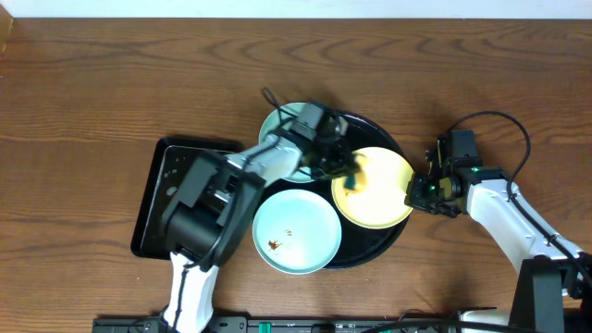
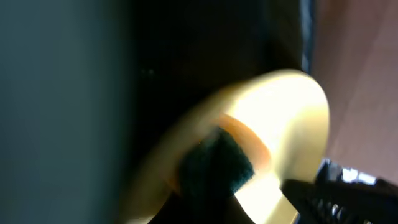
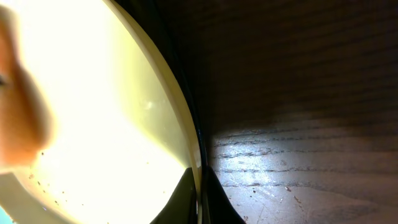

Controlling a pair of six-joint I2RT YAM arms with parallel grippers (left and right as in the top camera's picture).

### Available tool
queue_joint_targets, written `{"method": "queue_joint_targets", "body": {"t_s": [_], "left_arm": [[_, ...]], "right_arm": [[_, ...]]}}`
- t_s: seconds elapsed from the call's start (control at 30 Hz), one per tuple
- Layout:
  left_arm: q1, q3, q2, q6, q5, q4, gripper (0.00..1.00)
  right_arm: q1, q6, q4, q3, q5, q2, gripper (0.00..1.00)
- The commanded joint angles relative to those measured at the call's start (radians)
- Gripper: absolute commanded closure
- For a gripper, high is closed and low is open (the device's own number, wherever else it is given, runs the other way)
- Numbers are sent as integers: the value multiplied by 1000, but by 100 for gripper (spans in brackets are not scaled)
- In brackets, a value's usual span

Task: Clean dirty plates on tray and stack at the side
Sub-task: 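Scrub the yellow plate surface with the sponge in the left gripper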

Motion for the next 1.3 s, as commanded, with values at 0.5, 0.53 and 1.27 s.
{"method": "queue_joint_targets", "body": {"t_s": [0.5,0.53,1.27], "left_arm": [[-54,-3,-81,185,-186,-118,92],[-58,4,-100,186,-180,-118,92],[-136,11,-177,1,114,41,93]], "right_arm": [[17,-6,-33,-47,37,41,99],[17,-6,-34,-47,37,41,99],[17,-3,-31,-47,37,41,99]]}}
